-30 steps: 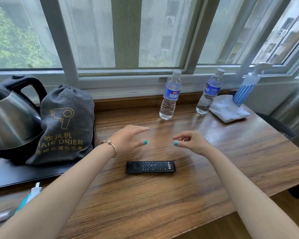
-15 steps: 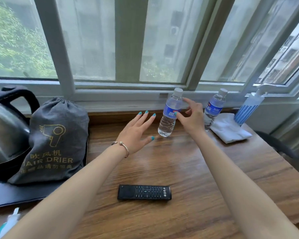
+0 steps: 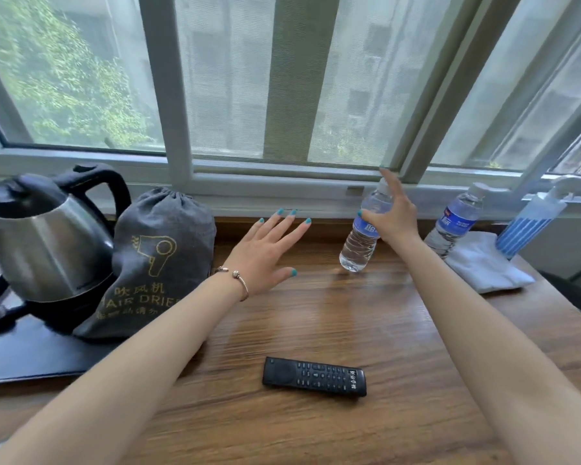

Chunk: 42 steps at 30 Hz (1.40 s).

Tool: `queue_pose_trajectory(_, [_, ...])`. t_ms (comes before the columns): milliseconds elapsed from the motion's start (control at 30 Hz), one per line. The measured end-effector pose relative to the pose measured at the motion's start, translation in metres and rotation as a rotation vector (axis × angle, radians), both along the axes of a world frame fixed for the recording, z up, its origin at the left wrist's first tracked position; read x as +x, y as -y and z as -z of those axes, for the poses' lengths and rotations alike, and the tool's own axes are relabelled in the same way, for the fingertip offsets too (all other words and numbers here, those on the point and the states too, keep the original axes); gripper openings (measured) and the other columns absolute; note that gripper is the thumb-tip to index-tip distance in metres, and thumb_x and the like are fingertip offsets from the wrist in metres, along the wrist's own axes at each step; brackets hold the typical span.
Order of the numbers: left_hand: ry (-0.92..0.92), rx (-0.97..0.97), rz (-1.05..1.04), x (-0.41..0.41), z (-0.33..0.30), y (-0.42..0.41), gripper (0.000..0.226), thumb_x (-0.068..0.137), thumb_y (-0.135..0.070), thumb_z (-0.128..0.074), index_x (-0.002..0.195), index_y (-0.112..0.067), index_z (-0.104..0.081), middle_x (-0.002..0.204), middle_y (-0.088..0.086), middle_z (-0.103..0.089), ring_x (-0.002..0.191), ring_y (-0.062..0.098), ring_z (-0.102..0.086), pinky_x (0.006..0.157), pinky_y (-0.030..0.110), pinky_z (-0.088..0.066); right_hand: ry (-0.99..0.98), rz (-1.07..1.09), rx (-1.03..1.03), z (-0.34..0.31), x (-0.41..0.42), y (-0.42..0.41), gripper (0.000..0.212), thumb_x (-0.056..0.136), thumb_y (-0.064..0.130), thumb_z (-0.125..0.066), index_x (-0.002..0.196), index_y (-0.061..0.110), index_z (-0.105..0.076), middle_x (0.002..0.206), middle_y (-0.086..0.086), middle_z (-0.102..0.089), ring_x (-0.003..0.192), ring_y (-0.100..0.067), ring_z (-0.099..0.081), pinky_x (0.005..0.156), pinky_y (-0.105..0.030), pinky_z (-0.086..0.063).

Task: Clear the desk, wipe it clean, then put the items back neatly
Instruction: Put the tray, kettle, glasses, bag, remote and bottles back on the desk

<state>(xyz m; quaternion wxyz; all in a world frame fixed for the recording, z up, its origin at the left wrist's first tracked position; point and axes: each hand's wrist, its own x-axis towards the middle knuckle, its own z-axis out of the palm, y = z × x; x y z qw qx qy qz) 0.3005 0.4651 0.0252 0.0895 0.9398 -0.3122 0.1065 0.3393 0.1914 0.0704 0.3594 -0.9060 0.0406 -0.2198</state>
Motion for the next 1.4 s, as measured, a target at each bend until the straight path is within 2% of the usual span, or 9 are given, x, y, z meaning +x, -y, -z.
queue_pose_trajectory(167, [0.022, 0.005, -0.014, -0.010, 0.000, -0.024, 0.088, 0.092, -0.046, -0.054, 0.144, -0.040, 0.017, 0.162, -0.002, 0.005, 0.148, 0.018, 0.009, 0.120, 0.037, 0.002, 0.046, 0.009, -0.017, -0.005, -0.010, -0.008, 0.072, 0.073, 0.013, -0.084, 0.135, 0.028, -0.051, 0.133, -0.004, -0.057, 0.117, -0.023, -0.054, 0.097, -0.039, -0.049])
queue_pose_trajectory(300, [0.036, 0.028, -0.012, -0.019, -0.001, -0.043, 0.087, 0.091, -0.047, -0.055, 0.150, -0.038, 0.010, 0.161, -0.004, 0.006, 0.148, 0.017, 0.011, 0.119, 0.036, 0.004, 0.060, 0.004, -0.004, -0.010, -0.029, -0.016, 0.069, 0.072, 0.013, -0.083, 0.134, 0.027, -0.055, 0.120, 0.003, -0.057, 0.101, -0.012, -0.050, 0.085, -0.025, -0.045])
queue_pose_trajectory(500, [0.065, 0.163, 0.014, -0.030, -0.004, -0.076, 0.092, 0.089, -0.049, -0.057, 0.149, -0.040, 0.012, 0.161, -0.005, 0.008, 0.147, 0.016, 0.013, 0.119, 0.037, 0.006, 0.086, -0.120, -0.027, -0.015, -0.069, -0.047, 0.075, 0.070, 0.013, -0.085, 0.137, 0.029, -0.054, 0.123, 0.017, -0.053, 0.102, 0.003, -0.050, 0.077, 0.004, -0.037])
queue_pose_trajectory(600, [0.095, 0.233, 0.026, -0.038, -0.004, -0.099, 0.095, 0.088, -0.048, -0.059, 0.147, -0.040, 0.015, 0.161, -0.005, 0.009, 0.147, 0.016, 0.013, 0.120, 0.039, 0.006, 0.101, -0.191, -0.006, -0.014, -0.090, -0.074, 0.075, 0.068, 0.012, -0.086, 0.135, 0.029, -0.056, 0.120, 0.015, -0.058, 0.091, 0.007, -0.057, 0.081, -0.007, -0.048])
queue_pose_trajectory(733, [0.100, 0.274, 0.033, -0.044, -0.001, -0.133, 0.097, 0.087, -0.048, -0.061, 0.145, -0.040, 0.015, 0.161, -0.003, 0.006, 0.148, 0.019, 0.011, 0.120, 0.041, 0.005, 0.122, -0.276, 0.029, -0.014, -0.114, -0.117, 0.077, 0.067, 0.014, -0.087, 0.135, 0.034, -0.055, 0.124, 0.013, -0.059, 0.107, -0.009, -0.061, 0.089, -0.030, -0.057])
queue_pose_trajectory(967, [0.145, 0.276, 0.054, -0.047, 0.013, -0.184, 0.093, 0.079, -0.045, -0.069, 0.151, -0.037, -0.010, 0.161, -0.001, -0.006, 0.146, 0.015, 0.015, 0.117, 0.040, 0.014, 0.119, -0.376, 0.179, -0.025, -0.141, -0.177, 0.079, 0.067, 0.010, -0.088, 0.135, 0.034, -0.056, 0.123, 0.007, -0.060, 0.101, -0.010, -0.066, 0.082, -0.028, -0.059])
queue_pose_trajectory(1067, [0.159, 0.338, 0.068, -0.051, 0.019, -0.197, 0.093, 0.078, -0.045, -0.070, 0.151, -0.038, -0.013, 0.161, -0.002, 0.004, 0.139, 0.012, 0.033, 0.113, 0.040, 0.024, 0.127, -0.398, 0.214, -0.032, -0.150, -0.198, 0.078, 0.066, 0.006, -0.088, 0.133, 0.034, -0.057, 0.120, 0.009, -0.062, 0.101, -0.010, -0.066, 0.081, -0.024, -0.058])
queue_pose_trajectory(1167, [0.157, 0.401, 0.075, -0.054, 0.023, -0.204, 0.089, 0.080, -0.049, -0.067, 0.150, -0.041, -0.013, 0.160, -0.003, 0.015, 0.139, 0.015, 0.032, 0.106, 0.039, 0.032, 0.129, -0.414, 0.211, -0.035, -0.153, -0.216, 0.080, 0.065, 0.010, -0.090, 0.130, 0.042, -0.057, 0.125, 0.008, -0.063, 0.110, -0.017, -0.065, 0.089, -0.034, -0.058])
queue_pose_trajectory(1400, [0.198, 0.452, 0.087, -0.051, 0.044, -0.210, 0.086, 0.071, -0.065, -0.064, 0.146, -0.046, -0.025, 0.157, 0.000, 0.021, 0.140, 0.021, 0.035, 0.114, 0.051, 0.017, 0.109, -0.428, 0.270, -0.035, -0.155, -0.253, 0.078, 0.064, 0.004, -0.089, 0.127, 0.040, -0.060, 0.112, -0.002, -0.070, 0.100, -0.021, -0.069, 0.086, -0.038, -0.059])
